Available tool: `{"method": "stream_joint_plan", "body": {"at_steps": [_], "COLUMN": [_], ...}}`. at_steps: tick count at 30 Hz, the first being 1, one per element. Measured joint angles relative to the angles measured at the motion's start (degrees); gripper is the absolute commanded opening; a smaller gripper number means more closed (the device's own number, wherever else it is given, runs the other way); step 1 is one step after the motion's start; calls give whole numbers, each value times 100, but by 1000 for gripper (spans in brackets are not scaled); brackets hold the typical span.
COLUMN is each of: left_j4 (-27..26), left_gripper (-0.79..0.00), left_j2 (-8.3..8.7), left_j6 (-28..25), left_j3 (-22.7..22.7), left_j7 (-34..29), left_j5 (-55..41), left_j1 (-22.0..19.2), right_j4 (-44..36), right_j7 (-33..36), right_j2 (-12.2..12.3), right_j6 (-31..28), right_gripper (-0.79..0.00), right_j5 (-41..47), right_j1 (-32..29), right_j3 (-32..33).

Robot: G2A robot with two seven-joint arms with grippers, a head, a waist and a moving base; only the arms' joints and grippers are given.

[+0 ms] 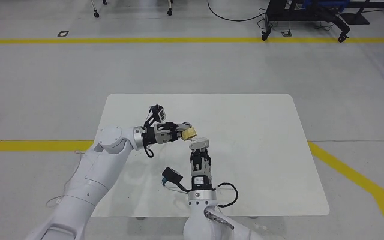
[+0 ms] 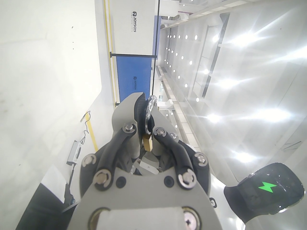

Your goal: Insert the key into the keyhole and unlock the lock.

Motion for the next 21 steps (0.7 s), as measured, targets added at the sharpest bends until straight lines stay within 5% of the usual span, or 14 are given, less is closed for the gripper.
{"method": "stream_joint_plan", "body": {"at_steps": [17, 21], "left_j4": [93, -104], "left_gripper": [-785, -785], "left_j2": [-24, -93], "left_j6": [264, 335], "left_j3": [15, -23], "left_j7": [-12, 429], "left_j5": [-108, -558], "left_j1": [-37, 82], "right_j4": [142, 140], "right_j7": [348, 343], "right_j2": [-58, -57], "right_j6": [-85, -81], "right_gripper": [-785, -785], "right_j5": [0, 0], "right_j1": [15, 11], "right_j3": [91, 95]}}
